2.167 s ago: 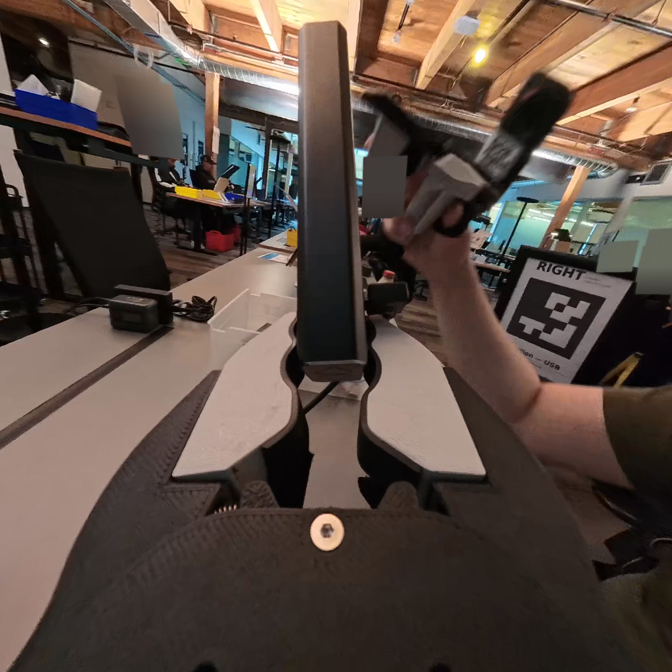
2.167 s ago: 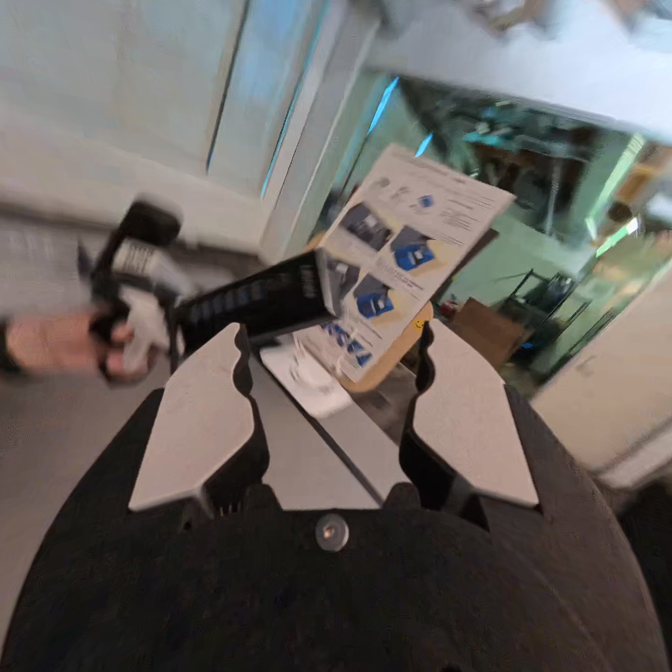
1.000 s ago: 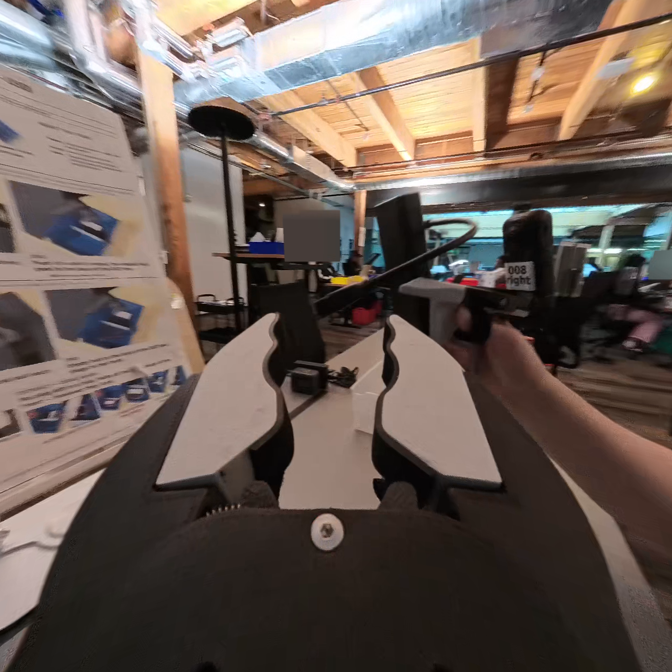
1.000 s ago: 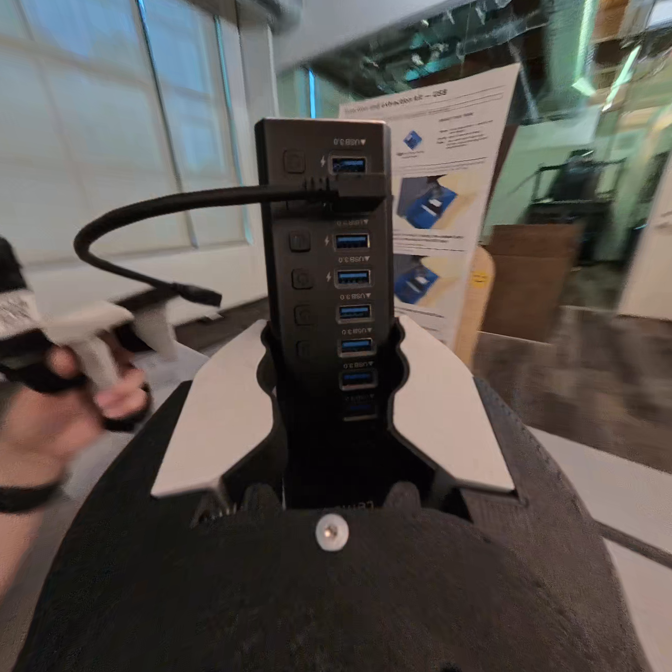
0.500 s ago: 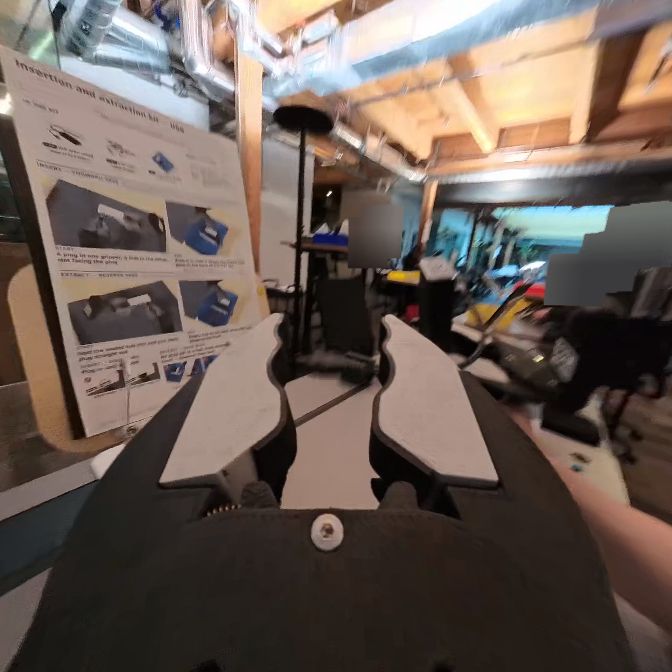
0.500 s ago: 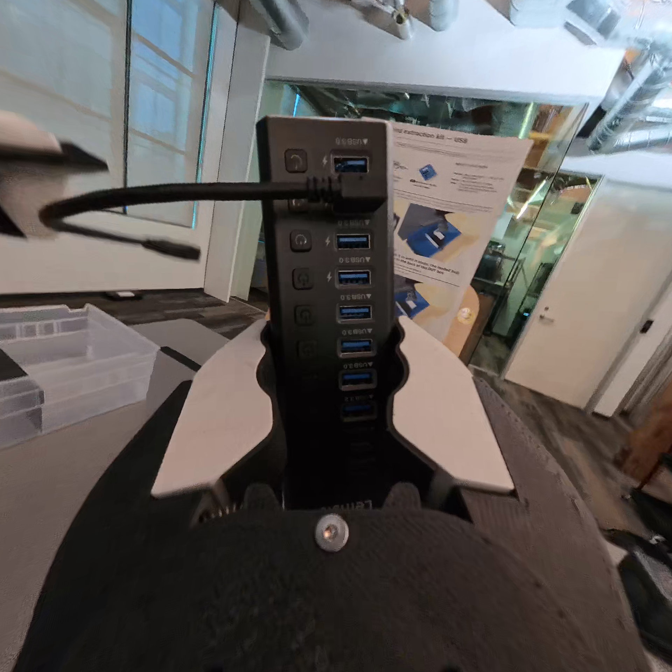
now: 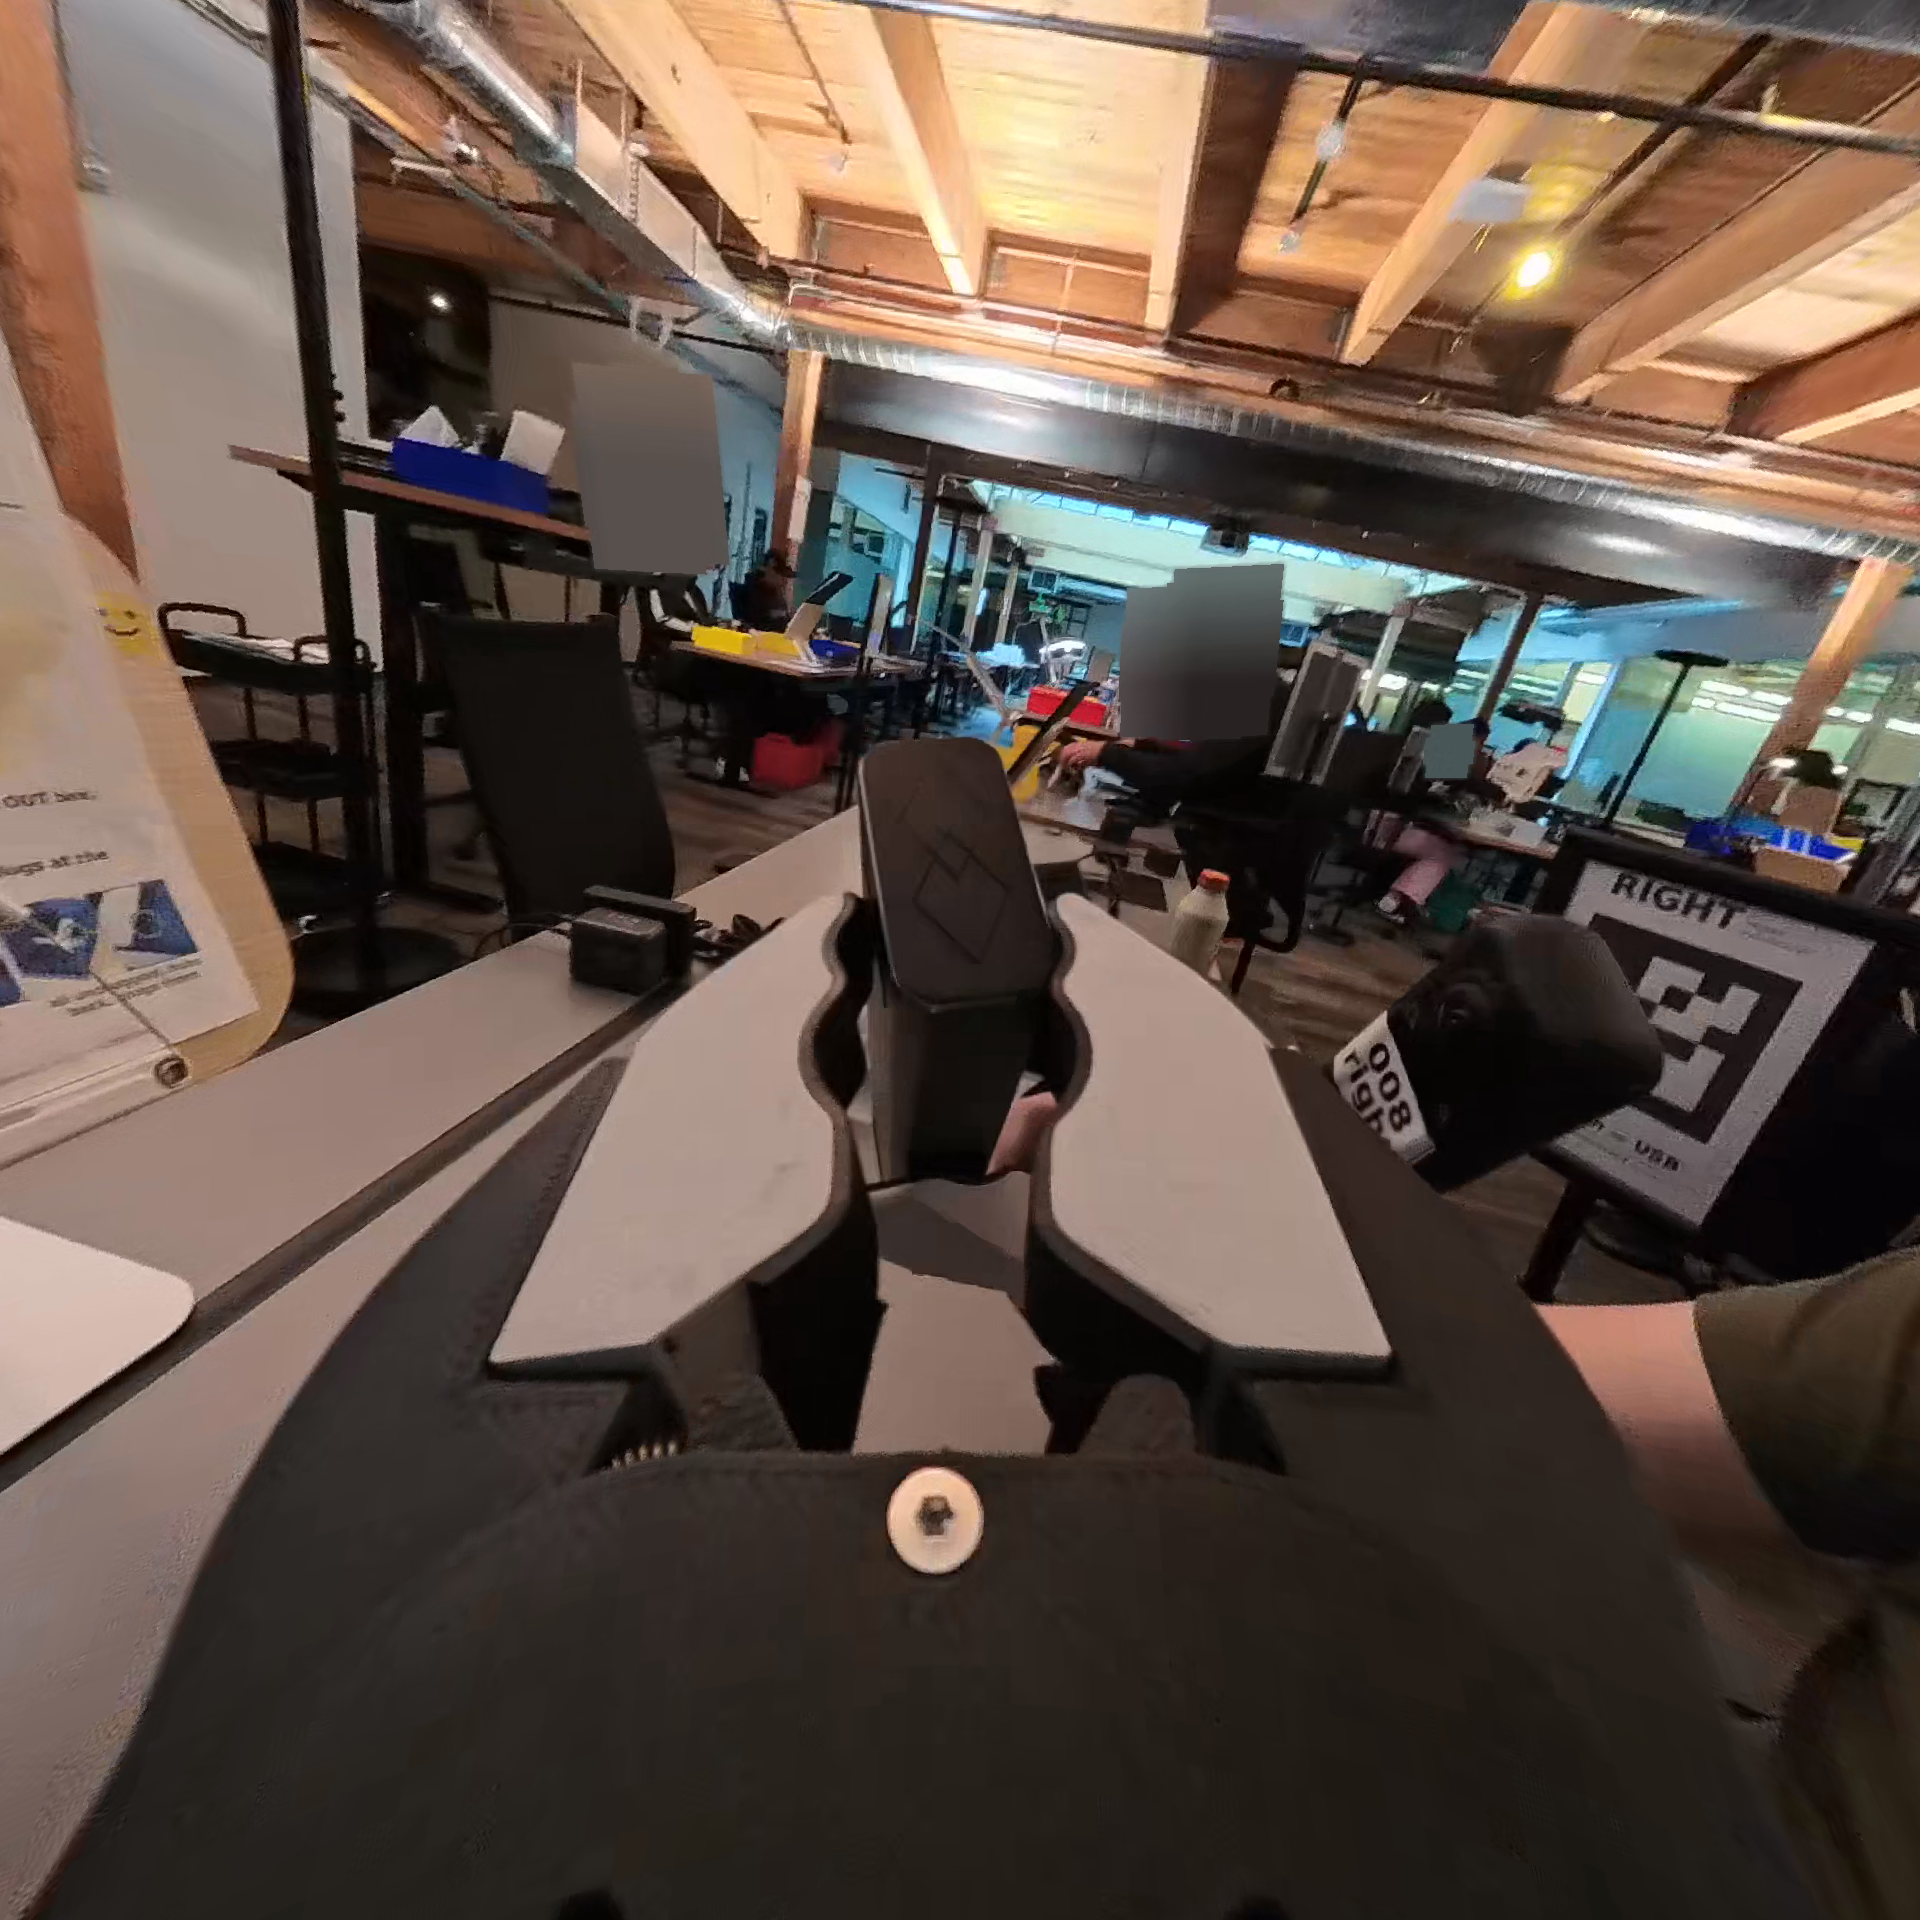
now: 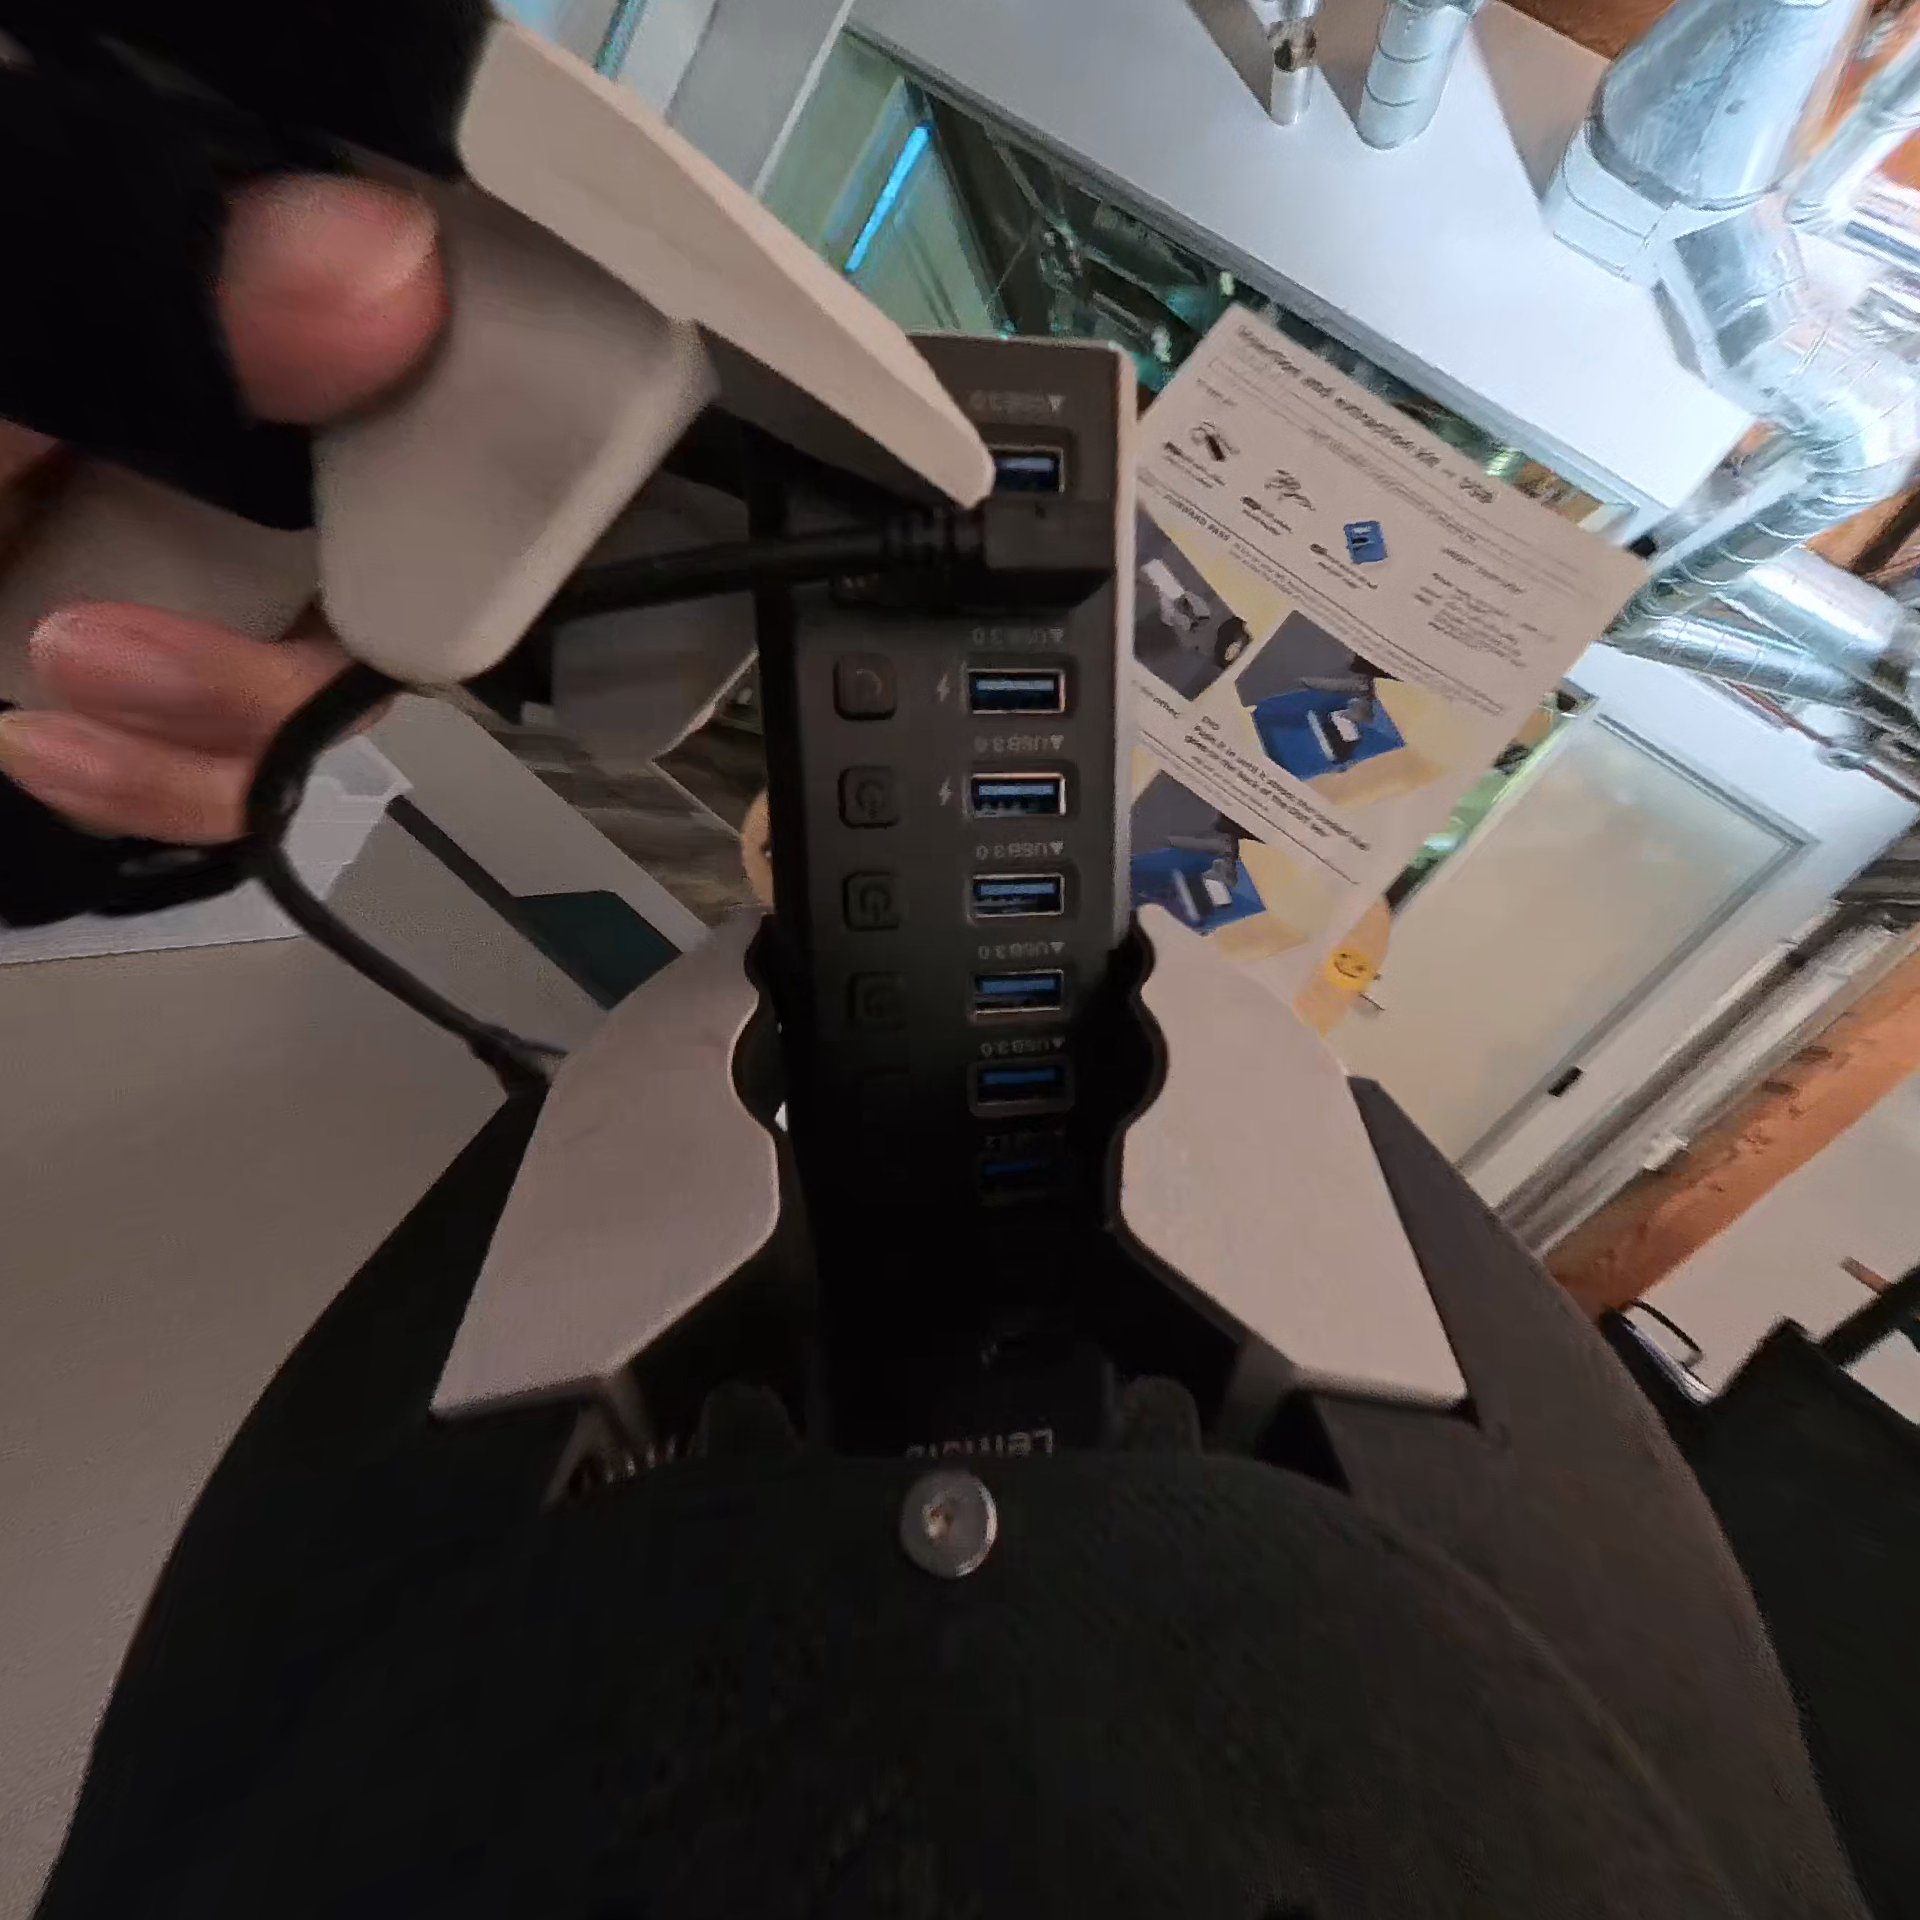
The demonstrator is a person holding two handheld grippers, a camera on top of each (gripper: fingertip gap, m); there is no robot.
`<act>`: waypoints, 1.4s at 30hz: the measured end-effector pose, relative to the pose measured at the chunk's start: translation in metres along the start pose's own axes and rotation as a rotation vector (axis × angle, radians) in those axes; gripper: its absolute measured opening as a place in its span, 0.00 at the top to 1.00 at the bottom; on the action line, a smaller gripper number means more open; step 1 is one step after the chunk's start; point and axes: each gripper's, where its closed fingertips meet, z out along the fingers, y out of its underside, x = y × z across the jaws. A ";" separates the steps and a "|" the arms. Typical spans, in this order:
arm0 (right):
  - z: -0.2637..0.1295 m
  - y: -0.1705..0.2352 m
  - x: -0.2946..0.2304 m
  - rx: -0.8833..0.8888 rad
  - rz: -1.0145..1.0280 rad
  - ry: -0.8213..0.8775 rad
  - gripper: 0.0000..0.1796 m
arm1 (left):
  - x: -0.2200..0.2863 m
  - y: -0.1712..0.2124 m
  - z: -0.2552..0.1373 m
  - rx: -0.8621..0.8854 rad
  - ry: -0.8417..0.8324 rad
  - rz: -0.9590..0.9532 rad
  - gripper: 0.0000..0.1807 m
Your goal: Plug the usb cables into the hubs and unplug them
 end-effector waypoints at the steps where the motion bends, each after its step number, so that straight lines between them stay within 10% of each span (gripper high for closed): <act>1: 0.001 0.001 -0.005 0.001 0.017 -0.049 0.66 | -0.002 0.000 -0.003 -0.009 0.000 0.004 0.84; 12: -0.044 0.010 -0.059 -0.060 0.770 -1.129 0.57 | 0.005 0.021 -0.006 -0.135 0.128 -0.002 0.85; 15: -0.047 0.023 -0.084 -0.128 0.765 -1.279 0.81 | 0.004 0.034 0.004 -0.179 0.158 -0.022 0.85; 20: -0.030 0.035 -0.074 -0.061 0.732 -1.136 0.83 | -0.020 0.020 0.000 -0.059 0.049 -0.009 0.81; 27: 0.006 0.072 -0.031 -0.133 0.808 -0.715 0.84 | -0.028 0.012 -0.016 -0.185 -0.344 0.591 0.78; 32: 0.006 0.075 -0.023 -0.103 0.904 -0.695 0.83 | -0.056 0.028 -0.017 -0.282 -0.460 0.510 0.82; 37: -0.008 0.043 -0.016 0.084 0.859 -0.743 0.84 | -0.051 0.046 -0.007 -0.182 -0.109 0.029 0.74; 42: -0.021 0.030 -0.036 0.089 0.830 -0.932 0.84 | -0.022 0.040 -0.004 -0.090 0.111 0.060 0.79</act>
